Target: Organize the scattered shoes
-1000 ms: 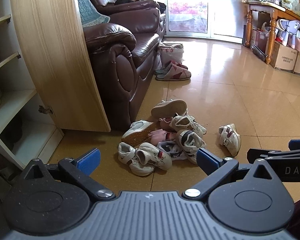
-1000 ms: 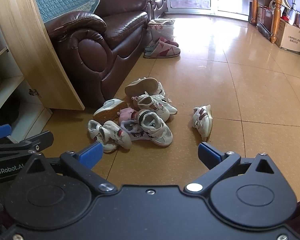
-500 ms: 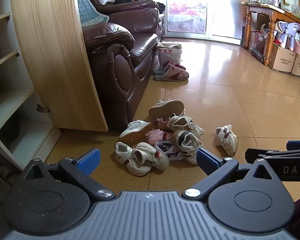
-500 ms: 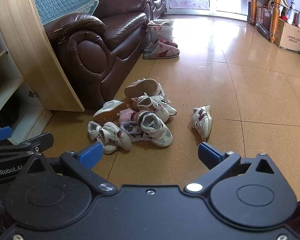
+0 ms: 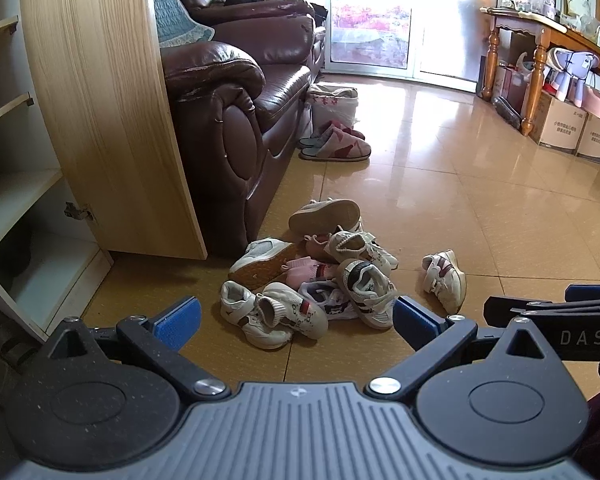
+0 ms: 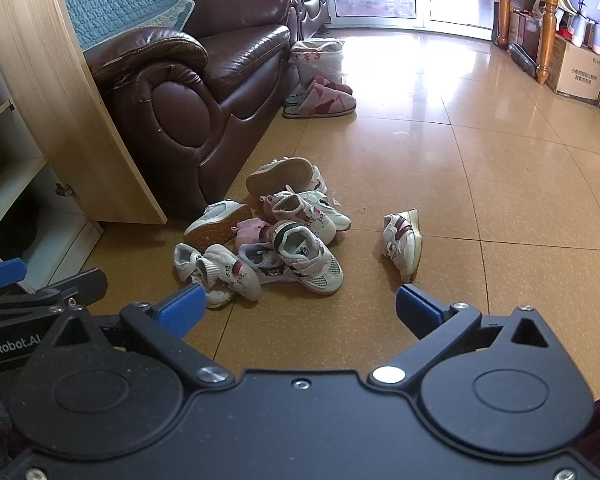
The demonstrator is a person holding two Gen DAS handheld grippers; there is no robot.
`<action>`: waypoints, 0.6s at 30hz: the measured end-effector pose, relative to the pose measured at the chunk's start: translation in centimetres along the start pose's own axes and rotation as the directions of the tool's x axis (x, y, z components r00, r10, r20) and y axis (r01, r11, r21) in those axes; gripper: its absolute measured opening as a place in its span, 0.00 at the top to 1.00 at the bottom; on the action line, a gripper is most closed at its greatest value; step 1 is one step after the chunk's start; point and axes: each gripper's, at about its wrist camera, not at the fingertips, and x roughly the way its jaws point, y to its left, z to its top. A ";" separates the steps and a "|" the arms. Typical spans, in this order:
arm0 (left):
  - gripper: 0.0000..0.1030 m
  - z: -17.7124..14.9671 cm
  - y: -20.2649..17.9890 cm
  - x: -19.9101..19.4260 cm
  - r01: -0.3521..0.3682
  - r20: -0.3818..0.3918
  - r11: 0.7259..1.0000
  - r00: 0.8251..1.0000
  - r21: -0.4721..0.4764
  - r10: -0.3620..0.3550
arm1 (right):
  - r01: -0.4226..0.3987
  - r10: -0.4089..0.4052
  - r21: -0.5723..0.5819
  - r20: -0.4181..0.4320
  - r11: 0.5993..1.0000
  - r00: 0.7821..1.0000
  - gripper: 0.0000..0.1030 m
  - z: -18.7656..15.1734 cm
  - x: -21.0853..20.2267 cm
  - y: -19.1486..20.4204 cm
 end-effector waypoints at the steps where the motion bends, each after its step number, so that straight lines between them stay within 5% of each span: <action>1: 0.00 0.0 0.0 0.0 0.000 0.000 1.000 1.000 0.001 0.000 | 0.000 0.000 0.000 0.000 1.000 1.000 0.00 0.0 0.0 0.0; 18: 0.00 0.2 0.1 0.2 0.001 -0.002 1.000 1.000 -0.003 -0.001 | -0.002 0.002 0.004 -0.002 1.000 1.000 0.00 -0.3 -0.2 -0.3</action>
